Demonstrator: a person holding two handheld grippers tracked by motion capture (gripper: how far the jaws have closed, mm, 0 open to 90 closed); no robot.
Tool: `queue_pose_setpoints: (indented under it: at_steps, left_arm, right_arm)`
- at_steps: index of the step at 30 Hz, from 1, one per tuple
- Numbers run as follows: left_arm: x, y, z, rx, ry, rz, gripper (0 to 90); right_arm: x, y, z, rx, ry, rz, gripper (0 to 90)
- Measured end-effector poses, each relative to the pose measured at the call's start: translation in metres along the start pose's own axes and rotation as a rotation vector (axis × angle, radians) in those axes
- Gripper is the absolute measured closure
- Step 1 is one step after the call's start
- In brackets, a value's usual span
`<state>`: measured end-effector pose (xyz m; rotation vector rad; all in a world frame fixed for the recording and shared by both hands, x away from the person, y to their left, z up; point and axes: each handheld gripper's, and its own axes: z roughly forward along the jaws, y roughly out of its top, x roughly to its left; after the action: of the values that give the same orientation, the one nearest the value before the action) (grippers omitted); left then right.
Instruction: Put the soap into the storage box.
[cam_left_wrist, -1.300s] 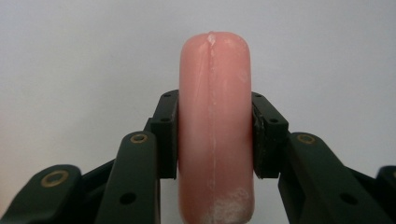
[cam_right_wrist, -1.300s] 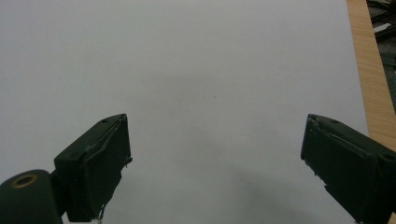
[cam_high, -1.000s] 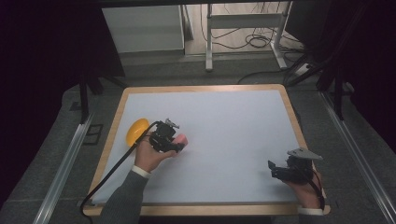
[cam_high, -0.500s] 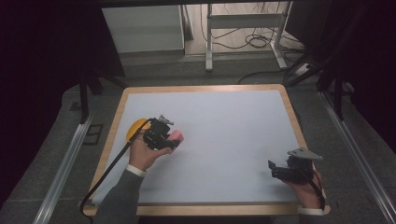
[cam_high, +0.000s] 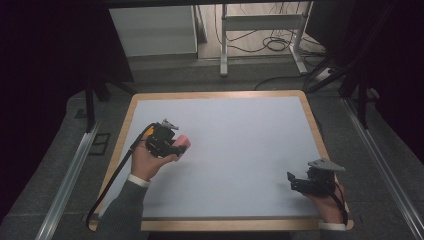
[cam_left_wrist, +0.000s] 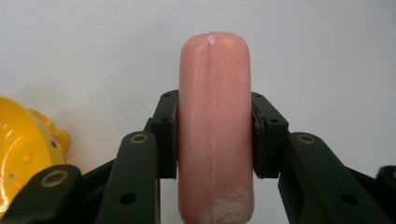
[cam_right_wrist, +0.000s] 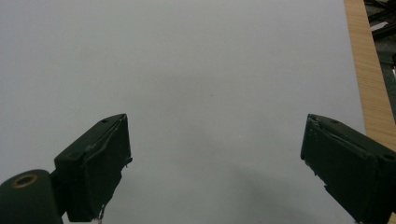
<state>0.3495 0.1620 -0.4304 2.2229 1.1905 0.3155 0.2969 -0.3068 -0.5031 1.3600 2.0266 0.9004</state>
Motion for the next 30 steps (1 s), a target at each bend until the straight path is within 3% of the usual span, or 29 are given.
queue_pose_setpoints:
  at_steps: [19,30]
  left_arm:
    - [0.018,-0.001,-0.016,-0.028,0.031,-0.035,60.3]
    - [0.036,-0.007,-0.022,-0.014,0.053,-0.07,60.3]
  right_arm:
    - [0.001,0.001,-0.002,-0.01,0.002,-0.001,8.1]
    - [0.001,0.002,-0.003,-0.01,-0.001,-0.002,8.1]
